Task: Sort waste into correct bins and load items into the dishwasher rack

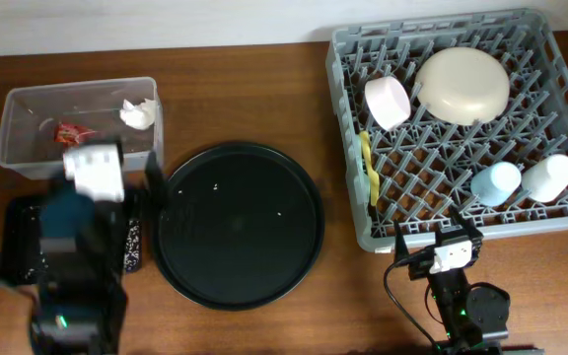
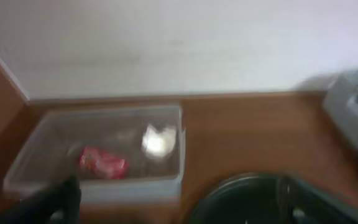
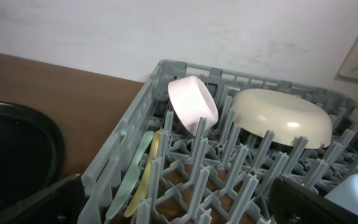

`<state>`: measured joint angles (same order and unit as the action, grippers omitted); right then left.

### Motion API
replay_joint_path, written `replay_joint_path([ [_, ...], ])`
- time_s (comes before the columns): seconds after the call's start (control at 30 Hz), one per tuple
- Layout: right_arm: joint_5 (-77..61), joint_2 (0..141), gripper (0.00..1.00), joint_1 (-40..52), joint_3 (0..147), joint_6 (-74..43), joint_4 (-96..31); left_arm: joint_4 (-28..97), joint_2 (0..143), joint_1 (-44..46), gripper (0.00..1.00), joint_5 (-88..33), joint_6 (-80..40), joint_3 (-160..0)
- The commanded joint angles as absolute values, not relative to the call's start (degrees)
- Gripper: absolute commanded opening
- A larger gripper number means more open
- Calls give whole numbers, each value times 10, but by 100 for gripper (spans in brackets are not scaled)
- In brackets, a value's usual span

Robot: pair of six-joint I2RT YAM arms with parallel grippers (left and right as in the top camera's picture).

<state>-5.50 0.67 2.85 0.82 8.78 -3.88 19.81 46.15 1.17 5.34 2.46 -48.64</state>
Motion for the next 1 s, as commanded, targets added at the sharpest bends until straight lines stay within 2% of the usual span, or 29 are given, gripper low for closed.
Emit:
replay_joint_path([
  [0.0,-56,2,98,26,3,81,-38,130,322,-11,100,23,33,-343],
  [0.2,-56,2,98,26,3,81,-38,83,142,-13,100,26,33,-196],
  [0.5,-56,2,98,26,3,81,-38,-105,34,-13,100,15,33,-2],
  [0.8,-56,2,98,26,3,81,-38,29,3,-11,100,17,33,-5],
  [0.97,-56,2,98,26,3,81,-38,47,3,-11,100,17,33,-5],
])
